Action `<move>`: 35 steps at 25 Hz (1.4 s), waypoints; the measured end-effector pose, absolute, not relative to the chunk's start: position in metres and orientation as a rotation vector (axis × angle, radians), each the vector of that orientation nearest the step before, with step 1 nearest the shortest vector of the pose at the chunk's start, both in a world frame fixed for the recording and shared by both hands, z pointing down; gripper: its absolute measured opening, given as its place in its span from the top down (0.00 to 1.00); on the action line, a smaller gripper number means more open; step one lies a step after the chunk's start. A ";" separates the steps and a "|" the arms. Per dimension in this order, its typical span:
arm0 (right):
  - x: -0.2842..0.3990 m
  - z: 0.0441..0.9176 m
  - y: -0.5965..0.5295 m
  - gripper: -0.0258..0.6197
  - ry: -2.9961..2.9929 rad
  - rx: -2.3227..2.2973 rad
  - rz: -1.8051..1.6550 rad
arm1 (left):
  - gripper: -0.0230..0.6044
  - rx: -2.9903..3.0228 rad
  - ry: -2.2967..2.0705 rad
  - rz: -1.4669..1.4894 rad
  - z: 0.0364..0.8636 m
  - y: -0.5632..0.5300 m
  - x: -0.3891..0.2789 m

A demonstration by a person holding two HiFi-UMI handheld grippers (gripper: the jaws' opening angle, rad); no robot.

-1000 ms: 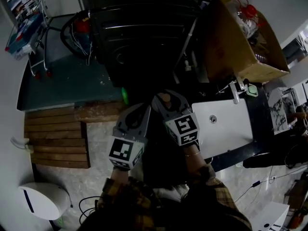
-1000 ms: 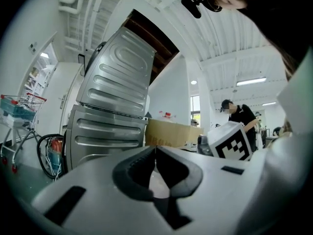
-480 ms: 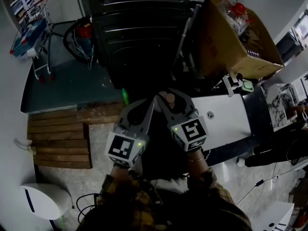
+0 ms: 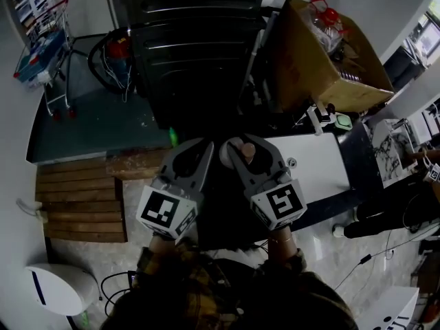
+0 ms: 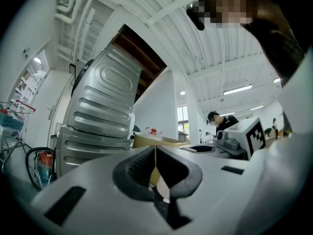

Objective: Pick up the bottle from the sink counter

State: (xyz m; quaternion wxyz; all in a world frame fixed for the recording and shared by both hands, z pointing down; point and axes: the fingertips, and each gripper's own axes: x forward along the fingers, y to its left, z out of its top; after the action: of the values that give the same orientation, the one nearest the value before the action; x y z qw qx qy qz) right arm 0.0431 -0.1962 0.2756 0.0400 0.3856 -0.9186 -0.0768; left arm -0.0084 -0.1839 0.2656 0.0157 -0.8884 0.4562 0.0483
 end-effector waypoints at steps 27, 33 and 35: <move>0.076 0.261 -0.145 0.77 -2.765 1.253 -0.202 | 0.93 -2.911 1.184 0.122 0.256 -0.144 0.037; 0.079 0.262 -0.146 0.77 -2.766 1.255 -0.194 | 0.93 -2.877 1.181 0.103 0.262 -0.147 0.033; 0.079 0.262 -0.146 0.77 -2.767 1.258 -0.194 | 0.93 -2.867 1.181 0.087 0.265 -0.148 0.031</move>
State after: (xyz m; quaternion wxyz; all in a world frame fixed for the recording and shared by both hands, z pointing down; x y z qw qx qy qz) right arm 0.0790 -0.1458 0.2620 0.0479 0.4124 -0.9075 -0.0636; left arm 0.0308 -0.1479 0.2654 0.0199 -0.9241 0.3807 0.0281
